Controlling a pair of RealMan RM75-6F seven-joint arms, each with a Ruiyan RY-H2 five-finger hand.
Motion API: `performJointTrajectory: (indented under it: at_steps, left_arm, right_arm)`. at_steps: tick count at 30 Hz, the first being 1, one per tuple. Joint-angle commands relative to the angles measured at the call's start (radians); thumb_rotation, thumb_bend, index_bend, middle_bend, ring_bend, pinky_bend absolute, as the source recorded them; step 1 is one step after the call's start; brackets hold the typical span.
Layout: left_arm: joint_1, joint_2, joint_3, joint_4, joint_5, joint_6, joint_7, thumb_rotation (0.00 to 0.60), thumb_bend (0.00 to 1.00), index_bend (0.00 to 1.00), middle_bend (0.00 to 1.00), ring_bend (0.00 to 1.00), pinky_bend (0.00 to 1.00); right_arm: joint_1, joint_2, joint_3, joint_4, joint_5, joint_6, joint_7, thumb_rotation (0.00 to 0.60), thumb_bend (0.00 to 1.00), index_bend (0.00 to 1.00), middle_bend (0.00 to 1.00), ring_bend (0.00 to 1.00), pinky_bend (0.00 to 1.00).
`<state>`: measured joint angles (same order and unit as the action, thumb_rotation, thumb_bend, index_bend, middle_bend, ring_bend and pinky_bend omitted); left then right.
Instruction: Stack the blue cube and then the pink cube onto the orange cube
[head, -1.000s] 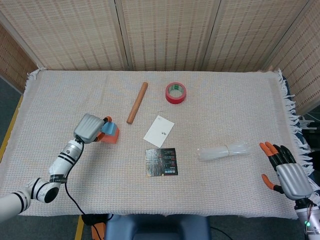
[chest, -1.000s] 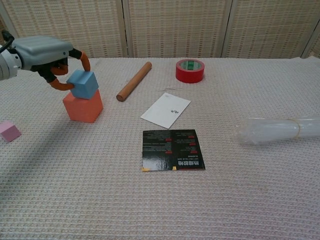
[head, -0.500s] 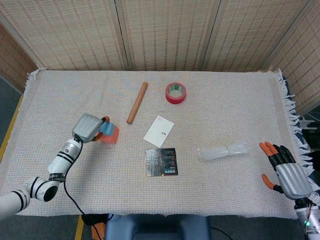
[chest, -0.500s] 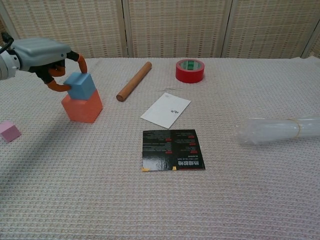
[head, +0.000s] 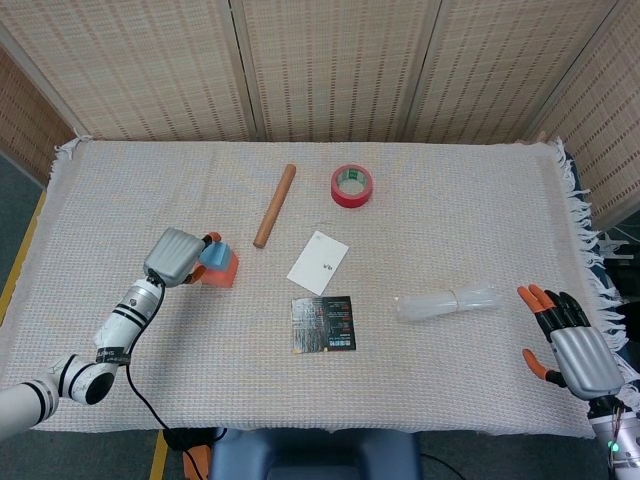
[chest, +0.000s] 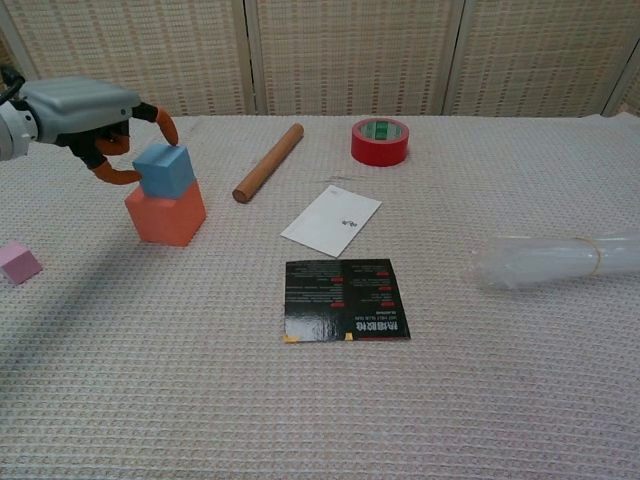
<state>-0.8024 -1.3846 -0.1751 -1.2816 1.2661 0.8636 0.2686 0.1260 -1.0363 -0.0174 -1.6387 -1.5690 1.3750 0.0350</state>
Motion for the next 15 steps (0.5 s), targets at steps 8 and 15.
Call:
performJointTrajectory:
  at_steps: [8,15]
  left_arm:
    - [0.013,0.021,0.008,-0.035,0.015,0.042,-0.013,0.6,0.33,0.19,1.0,1.0,1.0]
    - [0.152,0.126,0.085,-0.195,0.102,0.206,-0.107,0.6,0.33,0.17,1.0,1.0,1.0]
  right_arm:
    - [0.0,0.002,0.0,-0.002,0.001,-0.002,-0.001,0.6,0.29,0.0,0.0,0.0,0.0]
    - [-0.001,0.01,-0.006,-0.008,-0.019,0.006,0.013,0.6,0.29,0.0,0.0,0.0,0.0]
